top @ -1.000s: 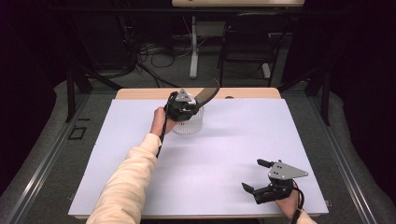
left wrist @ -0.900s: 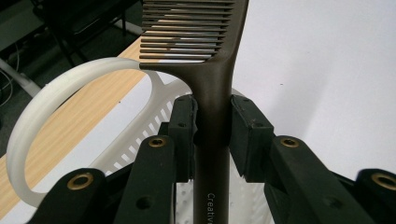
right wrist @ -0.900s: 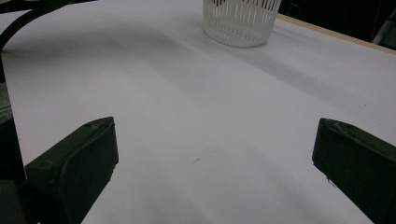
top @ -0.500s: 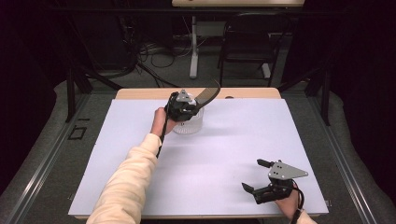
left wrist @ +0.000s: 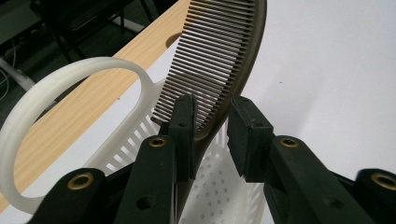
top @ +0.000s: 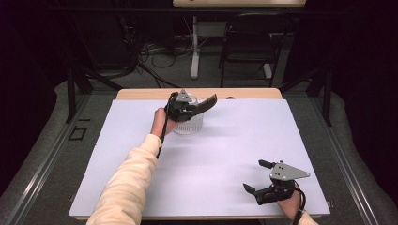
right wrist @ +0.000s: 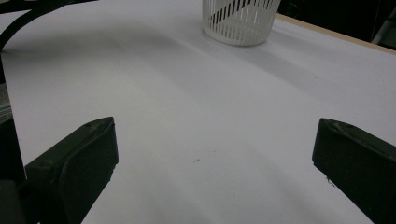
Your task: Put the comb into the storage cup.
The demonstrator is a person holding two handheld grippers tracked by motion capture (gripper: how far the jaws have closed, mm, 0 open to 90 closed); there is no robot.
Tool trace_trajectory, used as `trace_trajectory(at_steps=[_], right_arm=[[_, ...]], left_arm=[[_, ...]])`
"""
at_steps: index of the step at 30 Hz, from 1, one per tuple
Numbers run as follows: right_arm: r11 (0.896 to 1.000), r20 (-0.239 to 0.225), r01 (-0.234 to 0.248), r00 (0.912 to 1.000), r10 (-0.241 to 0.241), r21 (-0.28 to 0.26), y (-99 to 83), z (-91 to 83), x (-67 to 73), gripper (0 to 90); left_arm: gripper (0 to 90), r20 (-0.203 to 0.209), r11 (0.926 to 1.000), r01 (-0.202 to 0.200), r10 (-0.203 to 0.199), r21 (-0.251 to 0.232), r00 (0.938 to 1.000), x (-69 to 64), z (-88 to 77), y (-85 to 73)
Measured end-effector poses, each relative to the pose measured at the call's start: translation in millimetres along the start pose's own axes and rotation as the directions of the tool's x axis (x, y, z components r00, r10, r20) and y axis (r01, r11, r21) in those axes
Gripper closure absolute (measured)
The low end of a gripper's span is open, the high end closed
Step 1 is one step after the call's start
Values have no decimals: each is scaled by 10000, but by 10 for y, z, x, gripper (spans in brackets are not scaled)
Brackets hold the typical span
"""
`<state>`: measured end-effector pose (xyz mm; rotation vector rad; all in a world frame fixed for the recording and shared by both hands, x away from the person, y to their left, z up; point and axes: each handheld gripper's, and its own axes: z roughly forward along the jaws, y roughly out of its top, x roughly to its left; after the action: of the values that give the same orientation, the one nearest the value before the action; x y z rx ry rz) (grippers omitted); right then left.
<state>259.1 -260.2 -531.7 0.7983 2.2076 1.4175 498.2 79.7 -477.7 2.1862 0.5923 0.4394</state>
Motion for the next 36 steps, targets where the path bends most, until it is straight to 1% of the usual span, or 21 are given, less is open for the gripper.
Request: trace_trajectory(at_steps=[8,11,16,17,20,22,27,30,32,34,36], right_arm=[[10000,3,-1,10000,1,14,0,-1,1,0],[10000,14,-2,10000,1,8,1,1,1,0],[10000,-10,-23,10000,23,62,1,12,-3,0],[10000,-14,-18,10000,18,62,1,14,-4,0],[10000,-31,-11,10000,11,48,1,14,-10,0],[10000,-43,-28,10000,28,15,0,15,-16,0],[10000,-22,-45,10000,46,17,-2,11,-23,0],[10000,-26,-43,10000,43,23,-3,10,-23,0],[10000,-52,-37,10000,37,13,-2,13,-21,0],[10000,-77,-38,10000,39,32,-1,15,-17,0],[10000,-85,-41,10000,42,36,1,15,-13,0]], left_arm=[[650,-12,9999,102,-102,-116,9999,7,-72,-1],[621,97,9998,125,-123,-167,9999,2,-110,15],[517,121,9998,207,-206,-42,9997,-2,-154,33],[491,189,9997,241,-240,-56,9995,6,-166,32],[460,257,9991,413,-410,-112,9988,30,-203,26],[420,239,9988,494,-492,-69,9985,48,-224,23],[283,162,9978,658,-659,23,9977,60,-271,26],[201,156,9974,698,-700,177,9974,61,-298,27],[171,89,9971,754,-755,103,9971,54,-324,28],[160,69,9970,778,-778,6,9969,46,-354,28],[143,18,9968,798,-798,53,9968,39,-374,29]])
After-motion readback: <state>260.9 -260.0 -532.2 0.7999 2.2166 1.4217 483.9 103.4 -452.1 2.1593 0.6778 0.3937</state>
